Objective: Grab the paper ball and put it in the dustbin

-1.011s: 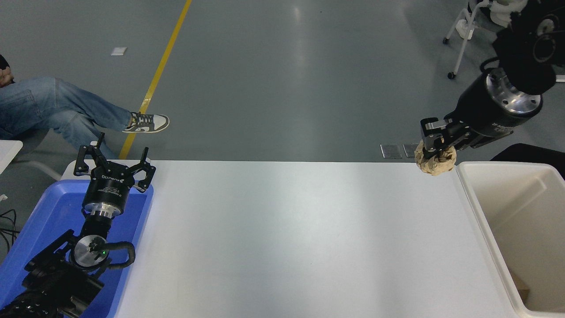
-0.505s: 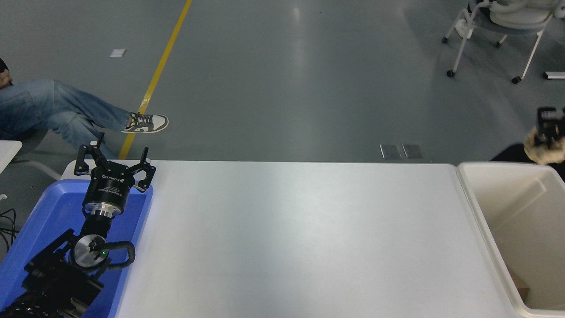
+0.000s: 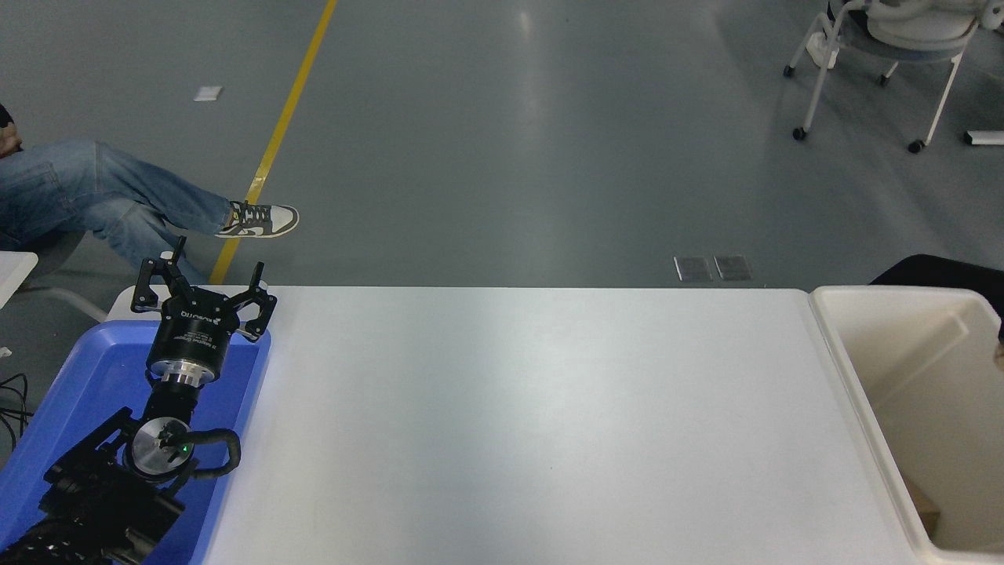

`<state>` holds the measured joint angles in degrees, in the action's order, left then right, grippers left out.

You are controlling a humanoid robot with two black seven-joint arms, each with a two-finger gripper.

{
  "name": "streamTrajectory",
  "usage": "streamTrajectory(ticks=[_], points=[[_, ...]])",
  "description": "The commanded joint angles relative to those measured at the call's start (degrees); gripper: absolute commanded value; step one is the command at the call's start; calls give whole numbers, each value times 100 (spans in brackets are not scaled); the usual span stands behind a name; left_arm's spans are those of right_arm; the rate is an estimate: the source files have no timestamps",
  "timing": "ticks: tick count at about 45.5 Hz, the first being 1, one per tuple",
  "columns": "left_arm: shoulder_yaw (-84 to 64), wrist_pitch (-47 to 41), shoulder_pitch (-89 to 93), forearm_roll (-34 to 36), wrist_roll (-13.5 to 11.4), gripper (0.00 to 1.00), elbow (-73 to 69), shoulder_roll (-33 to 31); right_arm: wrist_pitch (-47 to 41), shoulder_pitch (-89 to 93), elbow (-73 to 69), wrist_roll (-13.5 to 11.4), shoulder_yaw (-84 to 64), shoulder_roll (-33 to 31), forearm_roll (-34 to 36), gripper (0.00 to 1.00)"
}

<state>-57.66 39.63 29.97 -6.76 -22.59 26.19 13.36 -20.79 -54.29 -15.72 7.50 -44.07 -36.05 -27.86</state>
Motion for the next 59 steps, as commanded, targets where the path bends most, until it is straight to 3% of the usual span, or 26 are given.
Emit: streamTrajectory(ticks=[1, 10, 12, 13, 14, 15, 32, 41, 47, 50, 59], points=[[0, 1, 0, -1, 0, 100, 0, 0, 444, 1280, 843, -47, 338, 862, 553, 0], [0, 1, 0, -1, 0, 100, 0, 0, 804, 1465, 851, -64, 355, 1047, 553, 2], [0, 1, 0, -1, 0, 100, 0, 0, 831, 1448, 851, -56, 355, 1038, 553, 22], [0, 1, 0, -1, 0, 100, 0, 0, 831, 1448, 851, -55, 355, 1030, 553, 43], [0, 1, 0, -1, 0, 100, 0, 0, 840, 1448, 869, -55, 364, 1029, 553, 75], [0, 1, 0, -1, -9, 100, 0, 0, 831, 1430, 869, -55, 364, 1021, 553, 100], [0, 1, 0, -1, 0, 100, 0, 0, 717, 1184, 808, -64, 277, 994, 483, 100], [9, 9, 9, 8, 9, 100, 0, 0, 682, 280, 395, -38, -812, 907, 439, 100], [9, 18, 9, 8, 17, 100, 9, 0, 620, -958, -754, -11, -1472, 468, 430, 100], [9, 27, 9, 8, 26, 100, 9, 0, 383, -2162, -1985, -29, -1797, 292, 334, 100], [9, 27, 9, 8, 26, 100, 9, 0, -346, -4395, -4314, -64, -2079, 273, -176, 100]])
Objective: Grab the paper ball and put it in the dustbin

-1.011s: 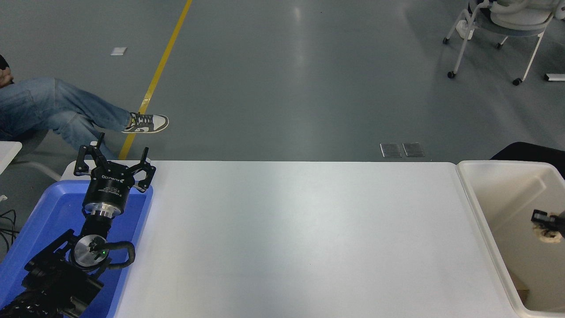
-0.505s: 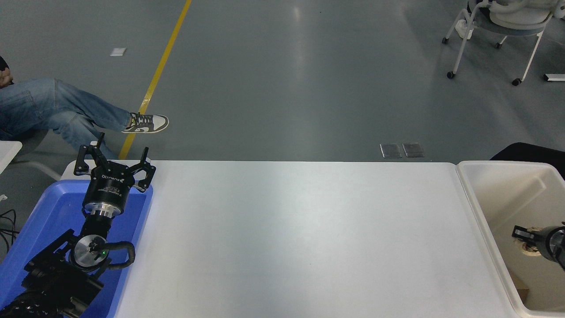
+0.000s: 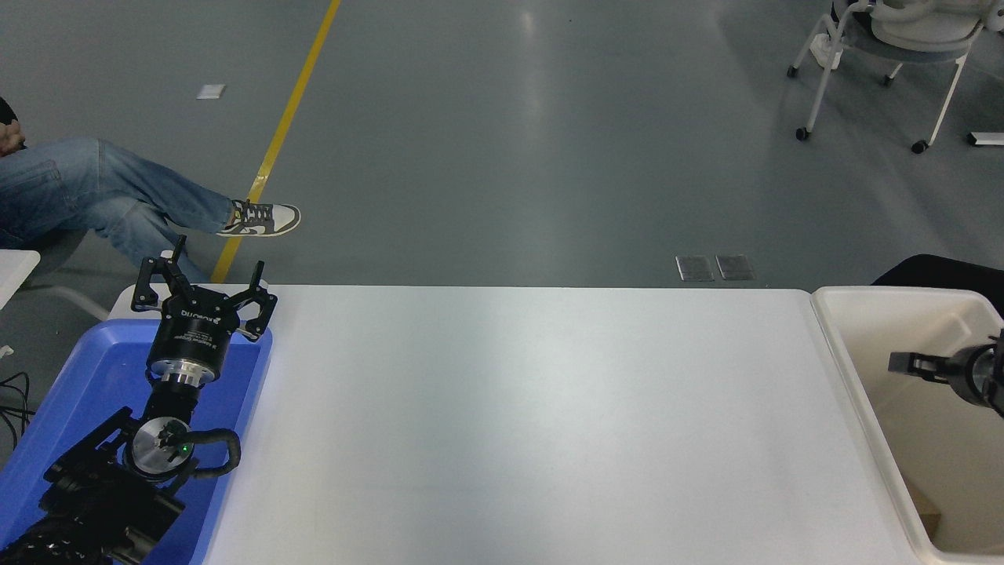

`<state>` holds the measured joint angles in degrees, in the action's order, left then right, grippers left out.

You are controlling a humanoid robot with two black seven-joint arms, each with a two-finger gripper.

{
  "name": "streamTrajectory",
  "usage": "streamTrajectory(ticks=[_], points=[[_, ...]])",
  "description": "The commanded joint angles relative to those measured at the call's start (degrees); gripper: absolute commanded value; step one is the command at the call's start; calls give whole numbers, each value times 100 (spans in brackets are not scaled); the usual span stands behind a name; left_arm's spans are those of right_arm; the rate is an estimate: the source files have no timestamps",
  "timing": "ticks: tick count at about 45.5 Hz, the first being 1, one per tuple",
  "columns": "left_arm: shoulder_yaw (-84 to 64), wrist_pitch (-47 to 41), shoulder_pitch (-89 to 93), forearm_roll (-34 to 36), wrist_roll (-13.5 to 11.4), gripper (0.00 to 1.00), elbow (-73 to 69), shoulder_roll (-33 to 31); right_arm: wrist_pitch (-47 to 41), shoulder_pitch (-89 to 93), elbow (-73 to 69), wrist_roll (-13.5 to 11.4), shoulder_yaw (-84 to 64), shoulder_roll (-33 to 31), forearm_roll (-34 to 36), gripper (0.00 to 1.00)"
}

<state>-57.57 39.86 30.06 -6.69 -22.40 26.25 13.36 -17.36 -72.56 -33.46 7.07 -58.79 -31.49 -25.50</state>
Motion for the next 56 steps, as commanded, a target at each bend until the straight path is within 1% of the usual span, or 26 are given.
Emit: streamTrajectory(ticks=[1, 7, 12, 15, 22, 27, 36, 42, 56], points=[[1, 5, -1, 1, 7, 100, -6, 0, -821, -2796, -2751, -21, -633, -156, -403, 100], [1, 5, -1, 1, 7, 100, -6, 0, -1787, -3948, -3623, -21, -695, 257, -254, 100], [1, 5, -1, 1, 7, 100, -6, 0, -2508, -4564, -4001, -13, -704, 538, 203, 100], [1, 5, -1, 1, 7, 100, 2, 0, -2764, -4898, -4159, -21, -695, 688, 475, 100], [1, -13, -9, -8, -10, 100, -6, 0, -2764, -5514, -4651, -30, -774, 1145, 1178, 100], [1, -13, -9, -8, -19, 100, -6, 0, -2764, -5892, -4827, -30, -914, 1356, 1469, 100], [-8, -22, -9, -8, -19, 100, -6, 0, -2764, -6252, -5073, -30, -1126, 1646, 1724, 100], [-8, -22, -9, -8, -19, 100, -6, 0, -2764, -6420, -5188, -30, -1134, 1673, 1865, 100], [-8, -31, -9, -8, -19, 100, -6, 0, -2764, -6490, -5232, -30, -1152, 1673, 1873, 100]])
